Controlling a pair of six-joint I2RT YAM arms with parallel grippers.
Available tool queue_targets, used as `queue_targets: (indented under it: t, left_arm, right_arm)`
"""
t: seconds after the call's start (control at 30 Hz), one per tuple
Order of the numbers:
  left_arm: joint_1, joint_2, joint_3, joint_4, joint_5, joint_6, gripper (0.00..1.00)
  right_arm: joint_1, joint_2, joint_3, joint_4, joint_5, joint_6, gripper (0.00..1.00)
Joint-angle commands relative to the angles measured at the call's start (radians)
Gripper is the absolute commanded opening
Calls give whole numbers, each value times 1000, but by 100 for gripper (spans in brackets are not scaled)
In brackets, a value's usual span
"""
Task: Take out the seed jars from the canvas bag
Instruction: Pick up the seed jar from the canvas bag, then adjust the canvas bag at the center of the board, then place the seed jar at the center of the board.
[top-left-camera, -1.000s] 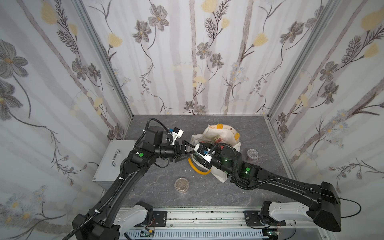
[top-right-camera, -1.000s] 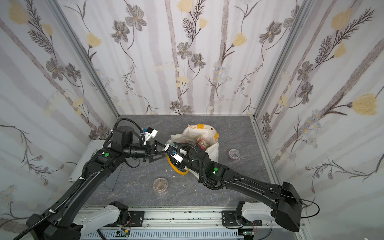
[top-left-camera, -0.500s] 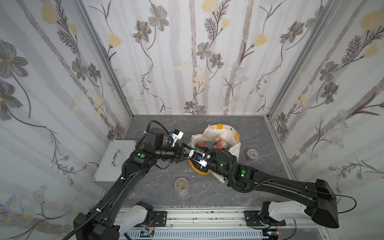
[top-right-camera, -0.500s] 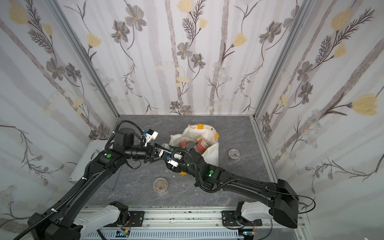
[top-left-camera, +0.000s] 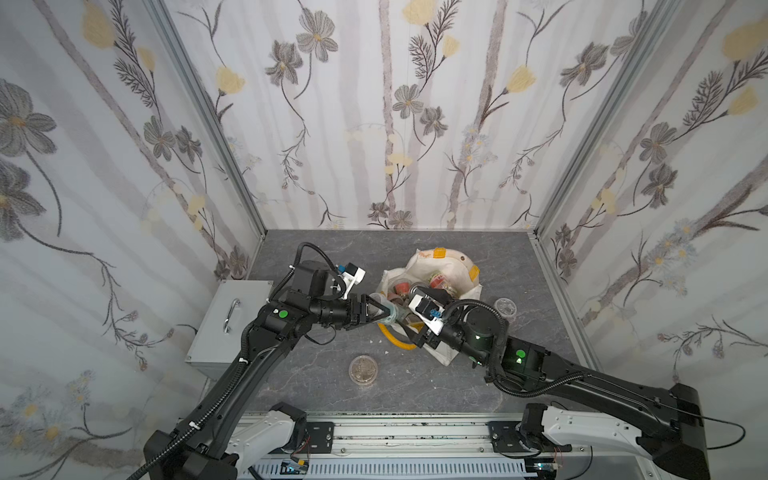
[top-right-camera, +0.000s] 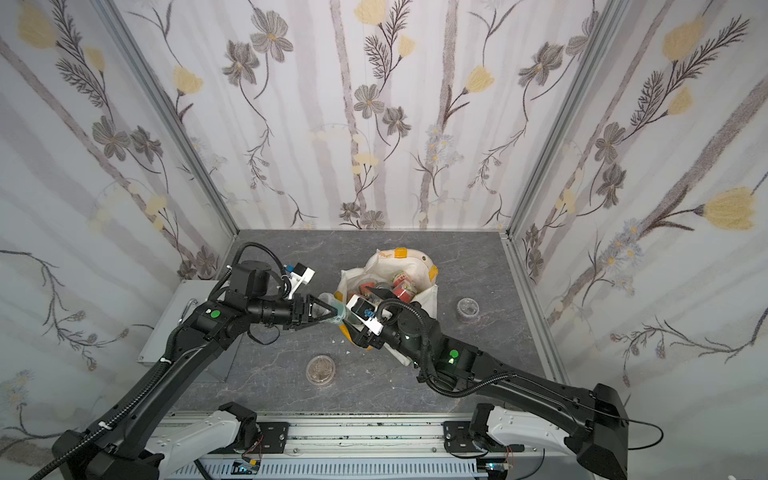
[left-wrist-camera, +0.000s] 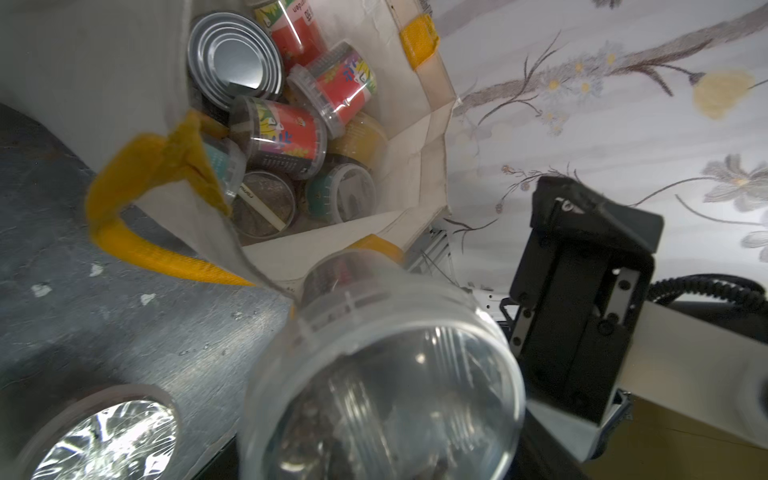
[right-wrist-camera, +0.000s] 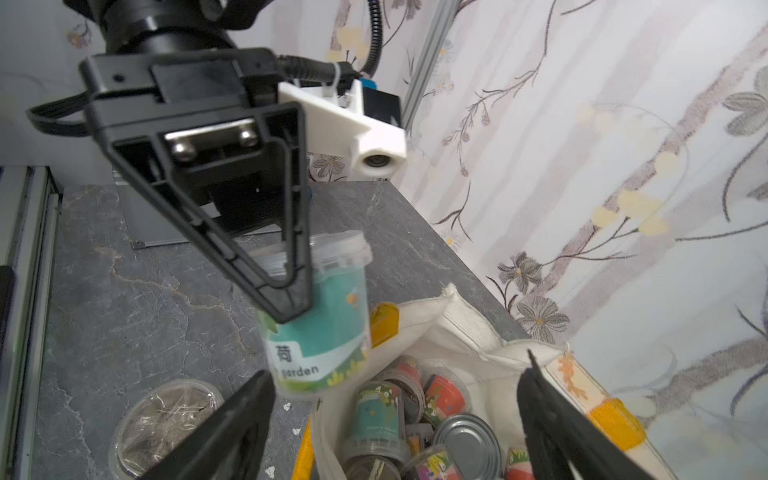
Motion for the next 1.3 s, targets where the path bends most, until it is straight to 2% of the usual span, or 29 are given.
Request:
queue_targets:
  t: [0.0, 0.1, 0.17, 0.27, 0.33, 0.47, 0.53, 0.63, 0.73, 0.83, 0.9, 1.0, 1.03, 1.07, 1.1, 1.2, 1.27]
  left_arm:
    - [-31, -15, 1, -164, -99, 217, 65]
    - [-93, -31, -12, -200, -143, 291, 65]
    - [-148, -41, -25, -207, -187, 330, 64]
    - [-233, -55, -65, -181, -215, 393, 62]
    - [-287, -57, -79, -185, -228, 452, 63]
    - [-380, -39, -86, -155, -329, 488, 63]
    - [-434, -15, -96, -109, -363, 507, 63]
    - [-504, 24, -132, 0, -439, 524, 62]
    - [-561, 75, -186, 125, -521, 556, 61]
    - [-604, 158, -208, 179, -601, 640, 61]
    - [-609, 229, -203, 192, -618, 667, 61]
    - [-617, 311, -193, 205, -619, 700, 62]
    - [-619, 334, -194, 212, -630, 715, 62]
    - [-619, 357, -198, 216, -638, 725, 63]
    - [-620, 374, -202, 221, -640, 730, 64]
    - [-626, 428, -207, 235, -642, 738, 68]
    - [-632, 458, -198, 227, -649, 741, 79]
  right_arm:
    - [-87, -87, -17, -147, -189, 187, 88]
    - [-174, -157, -52, -233, -286, 183, 88]
    - [-231, -162, -60, -304, -354, 113, 87]
    - [-294, -125, -58, -339, -359, 36, 85]
    - [-367, -80, -50, -345, -394, -22, 81]
    - [-434, 8, -8, -366, -424, -117, 69]
    - [-470, 46, 10, -369, -427, -155, 56]
    - [-531, 94, 19, -307, -426, -167, 29]
    - [-544, 131, 28, -220, -367, -160, 14]
    - [-567, 150, 26, -117, -337, -130, 7]
    - [-592, 152, 23, -63, -364, -100, 8]
    - [-605, 143, 21, -37, -447, -88, 14]
    - [-607, 138, 19, -38, -461, -84, 20]
    - [-607, 133, 19, -50, -477, -79, 32]
    - [-606, 127, 20, -62, -491, -77, 39]
    - [-609, 87, 17, -93, -553, -51, 50]
    - [-612, 50, 14, -108, -562, 0, 58]
